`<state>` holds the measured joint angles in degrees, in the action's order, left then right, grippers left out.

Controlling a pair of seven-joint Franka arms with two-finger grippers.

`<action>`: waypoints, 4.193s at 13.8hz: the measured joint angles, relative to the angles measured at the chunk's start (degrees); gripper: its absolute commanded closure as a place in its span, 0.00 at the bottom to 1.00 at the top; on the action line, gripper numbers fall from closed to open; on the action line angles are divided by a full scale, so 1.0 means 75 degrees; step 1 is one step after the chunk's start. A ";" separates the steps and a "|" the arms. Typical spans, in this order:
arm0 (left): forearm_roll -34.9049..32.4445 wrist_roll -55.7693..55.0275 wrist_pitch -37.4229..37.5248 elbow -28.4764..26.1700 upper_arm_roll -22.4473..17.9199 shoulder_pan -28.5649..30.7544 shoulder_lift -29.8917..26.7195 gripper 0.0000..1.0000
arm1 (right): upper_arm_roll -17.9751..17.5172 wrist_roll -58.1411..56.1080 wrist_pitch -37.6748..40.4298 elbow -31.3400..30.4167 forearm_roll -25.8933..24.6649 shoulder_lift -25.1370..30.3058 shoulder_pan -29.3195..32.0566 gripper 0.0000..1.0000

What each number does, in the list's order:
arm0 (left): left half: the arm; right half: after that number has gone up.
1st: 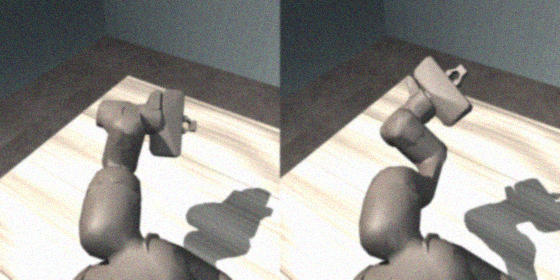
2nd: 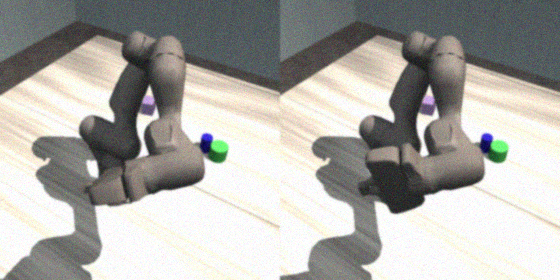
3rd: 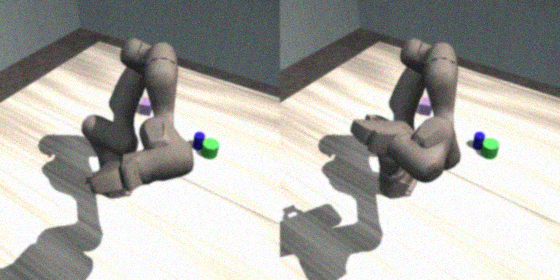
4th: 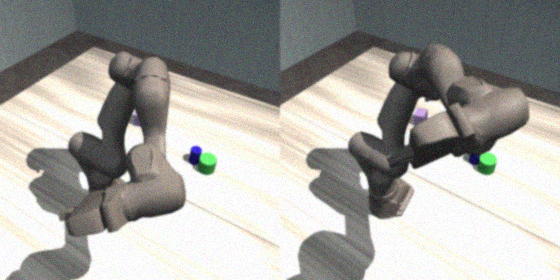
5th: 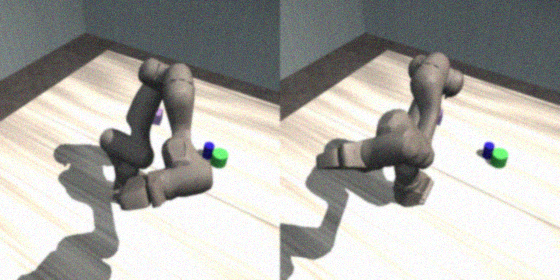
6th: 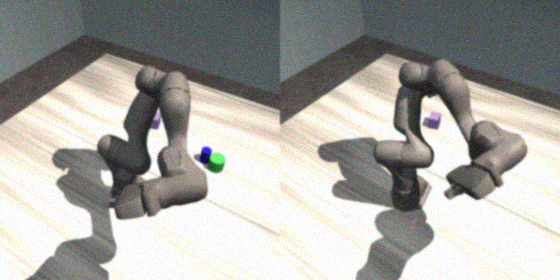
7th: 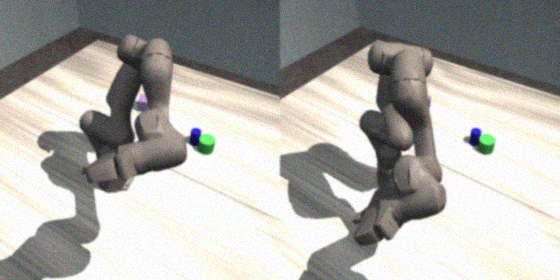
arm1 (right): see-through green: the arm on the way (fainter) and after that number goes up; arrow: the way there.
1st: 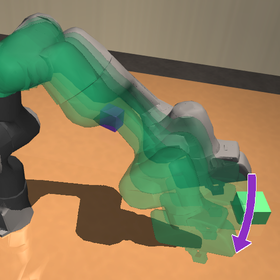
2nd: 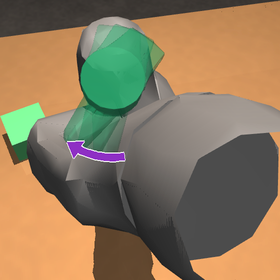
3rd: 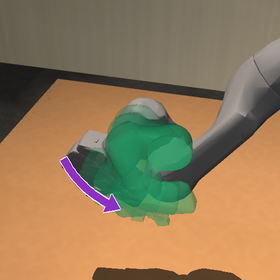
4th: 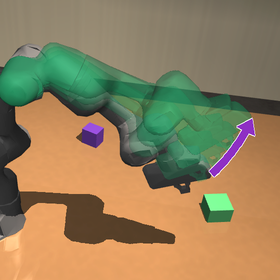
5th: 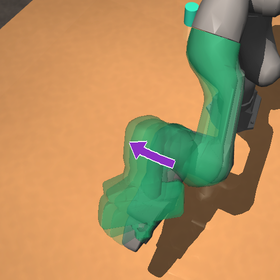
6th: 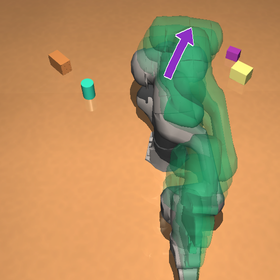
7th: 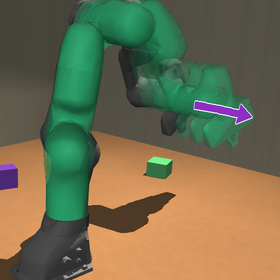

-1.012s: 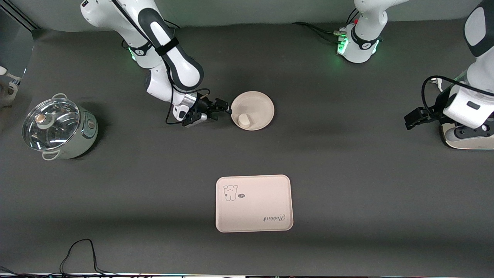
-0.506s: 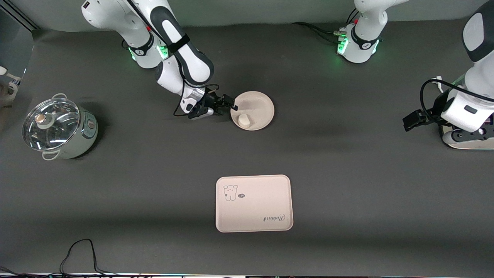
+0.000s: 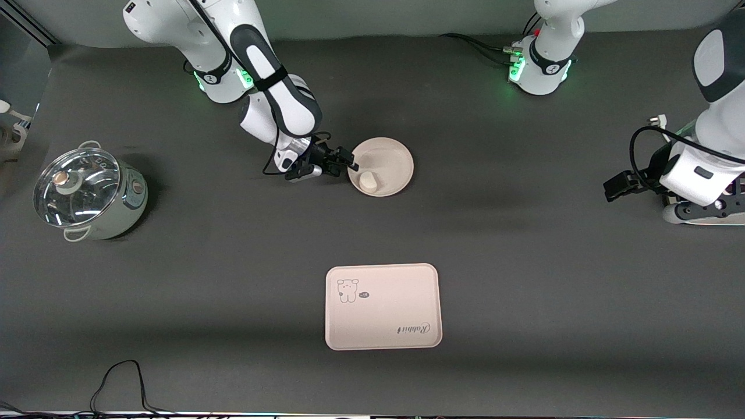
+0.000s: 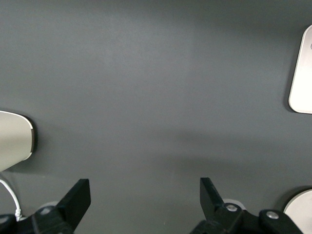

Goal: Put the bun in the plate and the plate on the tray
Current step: 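Reach the right gripper to the plate rim and grasp it, then carry the plate with the right gripper over the white tray, then lower the plate onto the tray and open the right gripper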

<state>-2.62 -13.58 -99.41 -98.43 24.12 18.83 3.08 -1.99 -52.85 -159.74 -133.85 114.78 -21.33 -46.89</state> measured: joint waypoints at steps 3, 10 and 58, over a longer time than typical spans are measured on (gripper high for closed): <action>0.0015 0.0072 0.0001 0.0035 0.0009 -0.0038 0.0000 0.00 | -0.0004 -0.0022 -0.0019 0.0124 0.0174 -0.0096 -0.0106 0.49; 0.0016 0.0180 0.0046 0.0426 0.0051 -0.0323 -0.0007 0.00 | -0.0014 -0.0042 -0.0103 0.0171 0.0250 -0.0138 -0.0240 1.00; -0.0210 0.0182 0.0573 0.0599 0.0040 -0.0611 0.0010 0.00 | 0.1176 0.7479 0.3424 1.0158 -0.9803 -0.5843 0.2509 1.00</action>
<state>-4.20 -12.21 -95.11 -93.94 24.42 14.25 3.16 6.84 3.24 -134.07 -57.67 41.27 -65.16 -28.07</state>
